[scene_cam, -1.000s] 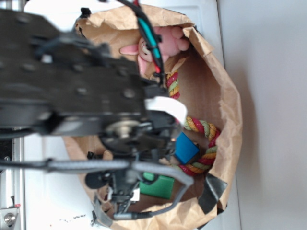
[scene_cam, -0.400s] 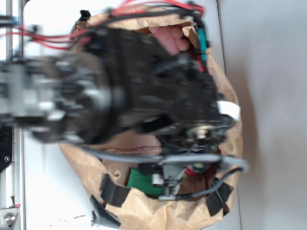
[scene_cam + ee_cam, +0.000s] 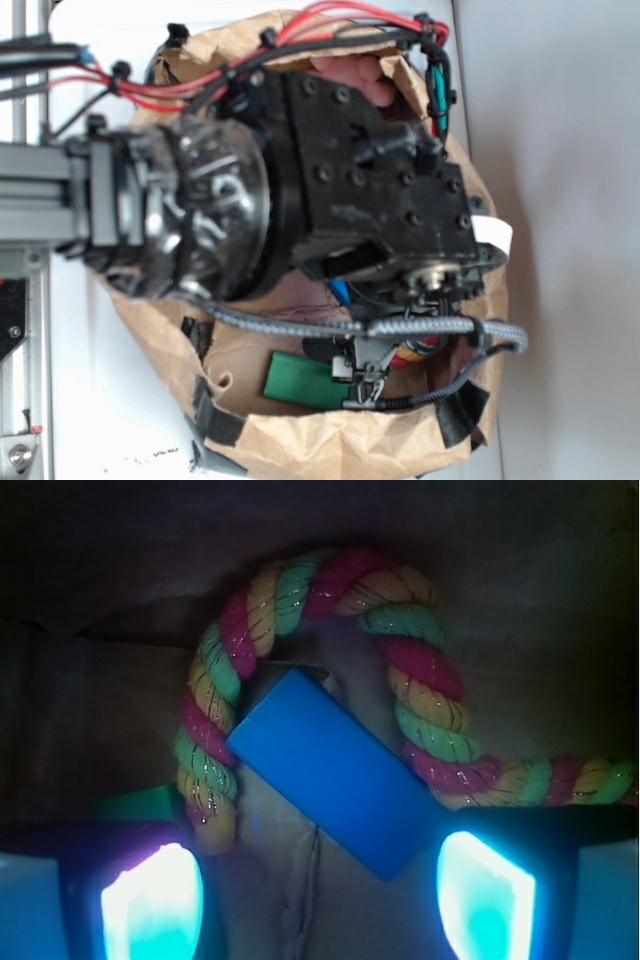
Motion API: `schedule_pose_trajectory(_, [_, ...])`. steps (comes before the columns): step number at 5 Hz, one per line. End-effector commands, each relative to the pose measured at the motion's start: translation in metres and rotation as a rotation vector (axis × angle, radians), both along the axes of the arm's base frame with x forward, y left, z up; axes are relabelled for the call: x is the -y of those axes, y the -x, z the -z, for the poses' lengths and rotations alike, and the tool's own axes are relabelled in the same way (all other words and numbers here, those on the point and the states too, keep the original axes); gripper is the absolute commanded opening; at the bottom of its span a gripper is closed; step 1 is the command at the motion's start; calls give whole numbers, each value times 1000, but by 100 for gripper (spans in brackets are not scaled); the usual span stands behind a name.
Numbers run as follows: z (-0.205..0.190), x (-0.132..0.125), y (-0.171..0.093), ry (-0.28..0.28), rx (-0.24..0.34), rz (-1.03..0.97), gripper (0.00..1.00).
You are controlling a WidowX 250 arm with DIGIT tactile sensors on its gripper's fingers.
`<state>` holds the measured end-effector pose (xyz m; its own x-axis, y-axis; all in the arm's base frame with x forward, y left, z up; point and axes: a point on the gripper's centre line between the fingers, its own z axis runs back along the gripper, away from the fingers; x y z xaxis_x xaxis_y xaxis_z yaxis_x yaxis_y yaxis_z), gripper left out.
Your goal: Grab the green block.
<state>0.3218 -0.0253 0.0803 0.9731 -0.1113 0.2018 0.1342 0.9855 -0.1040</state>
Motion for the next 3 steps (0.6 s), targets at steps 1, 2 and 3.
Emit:
schedule_pose_trajectory(1, [-35,6,5,21,84,34,100])
schedule_pose_trajectory(2, [-39,6,12,3,76,19,100])
schedule_pose_trajectory(3, [-41,8,23,2,71,47,100])
